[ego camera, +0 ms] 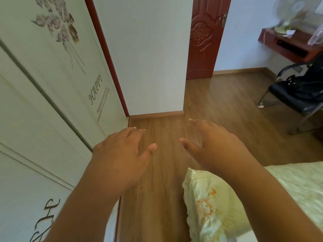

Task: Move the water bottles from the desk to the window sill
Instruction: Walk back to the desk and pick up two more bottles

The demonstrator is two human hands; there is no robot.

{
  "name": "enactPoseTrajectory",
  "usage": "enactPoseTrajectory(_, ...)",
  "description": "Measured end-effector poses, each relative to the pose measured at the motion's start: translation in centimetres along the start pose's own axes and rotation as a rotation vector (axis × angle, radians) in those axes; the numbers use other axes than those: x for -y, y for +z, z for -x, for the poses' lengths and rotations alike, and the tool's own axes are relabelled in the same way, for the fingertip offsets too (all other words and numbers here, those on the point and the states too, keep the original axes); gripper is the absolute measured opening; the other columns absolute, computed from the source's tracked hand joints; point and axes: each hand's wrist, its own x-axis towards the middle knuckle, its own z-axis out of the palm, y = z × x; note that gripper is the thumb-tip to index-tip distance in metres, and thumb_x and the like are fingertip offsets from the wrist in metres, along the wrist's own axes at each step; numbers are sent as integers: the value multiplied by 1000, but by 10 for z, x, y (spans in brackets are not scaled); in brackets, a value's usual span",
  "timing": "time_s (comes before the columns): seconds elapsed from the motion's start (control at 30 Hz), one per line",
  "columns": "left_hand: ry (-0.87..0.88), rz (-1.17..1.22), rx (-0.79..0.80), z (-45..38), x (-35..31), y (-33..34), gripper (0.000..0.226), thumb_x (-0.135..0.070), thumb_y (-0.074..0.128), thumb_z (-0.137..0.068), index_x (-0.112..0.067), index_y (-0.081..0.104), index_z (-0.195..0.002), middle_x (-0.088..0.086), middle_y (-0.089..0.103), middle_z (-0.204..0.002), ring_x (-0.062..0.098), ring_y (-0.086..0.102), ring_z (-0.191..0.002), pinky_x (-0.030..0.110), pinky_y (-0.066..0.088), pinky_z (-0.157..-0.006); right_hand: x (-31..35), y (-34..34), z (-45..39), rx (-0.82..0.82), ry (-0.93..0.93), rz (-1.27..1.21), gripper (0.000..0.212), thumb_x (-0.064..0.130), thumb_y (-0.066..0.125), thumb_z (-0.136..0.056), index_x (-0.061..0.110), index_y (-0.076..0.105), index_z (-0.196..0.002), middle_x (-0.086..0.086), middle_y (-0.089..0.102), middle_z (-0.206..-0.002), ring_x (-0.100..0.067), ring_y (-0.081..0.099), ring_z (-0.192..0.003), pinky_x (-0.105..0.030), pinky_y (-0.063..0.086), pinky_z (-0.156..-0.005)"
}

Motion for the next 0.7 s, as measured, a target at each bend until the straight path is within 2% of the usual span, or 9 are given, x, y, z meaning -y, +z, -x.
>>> enactPoseTrajectory(0.33,67,28,27,-104,3,-6,66,-72,25,-97,-43,25,-156,-17,27,-164,13,31,-149,43,33,-117,-9,0,-90,13,77,36,73,71,43,-94,37,27,-156,14,38,-159,-13,43,-141,-41,40,-111)
enactPoseTrajectory(0.57,142,41,100,-211,26,-25,69,-70,24,-99,-40,18,-161,-13,19,-168,15,23,-153,44,24,-121,13,-1,-174,-21,181,64,74,71,43,-93,39,24,-157,13,37,-160,-15,43,-142,-42,41,-112)
enactPoseTrajectory(0.7,210,22,67,-273,45,-48,68,-69,25,-99,-41,18,-160,-13,19,-168,14,23,-153,42,24,-121,35,-4,-227,-58,235,62,74,72,44,-93,39,25,-156,13,37,-160,-15,43,-143,-43,40,-113)
